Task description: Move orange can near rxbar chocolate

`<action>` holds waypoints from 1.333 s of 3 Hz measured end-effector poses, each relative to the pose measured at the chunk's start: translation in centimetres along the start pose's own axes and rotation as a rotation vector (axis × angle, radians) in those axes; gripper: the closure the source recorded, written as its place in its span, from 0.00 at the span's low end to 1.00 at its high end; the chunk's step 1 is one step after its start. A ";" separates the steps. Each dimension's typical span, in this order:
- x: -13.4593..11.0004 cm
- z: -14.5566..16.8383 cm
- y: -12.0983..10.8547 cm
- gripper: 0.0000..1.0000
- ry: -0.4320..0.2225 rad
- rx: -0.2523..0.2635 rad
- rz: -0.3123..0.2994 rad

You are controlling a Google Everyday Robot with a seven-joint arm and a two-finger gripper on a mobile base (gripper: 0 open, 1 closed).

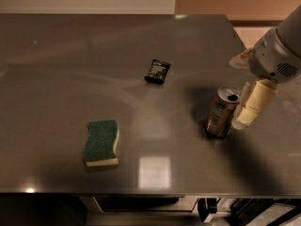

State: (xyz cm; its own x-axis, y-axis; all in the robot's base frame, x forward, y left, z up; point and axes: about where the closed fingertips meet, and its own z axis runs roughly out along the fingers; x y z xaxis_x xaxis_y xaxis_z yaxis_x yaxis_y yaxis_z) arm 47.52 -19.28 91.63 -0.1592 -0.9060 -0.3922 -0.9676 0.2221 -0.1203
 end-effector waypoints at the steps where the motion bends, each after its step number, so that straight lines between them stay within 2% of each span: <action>1: -0.5 1.4 0.5 0.00 -0.027 -0.051 -0.007; 2: -1.1 2.0 1.3 0.17 -0.044 -0.083 -0.021; 4: -1.5 2.4 1.3 0.64 -0.041 -0.099 -0.030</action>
Offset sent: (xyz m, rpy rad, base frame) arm -0.0141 0.0271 -0.0224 0.0747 0.0882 0.0876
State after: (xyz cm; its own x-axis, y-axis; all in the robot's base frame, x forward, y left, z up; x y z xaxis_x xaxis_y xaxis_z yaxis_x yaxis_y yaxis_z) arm 46.92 -16.74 89.91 -0.1242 -0.8958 -0.4269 -0.9867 0.1571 -0.0427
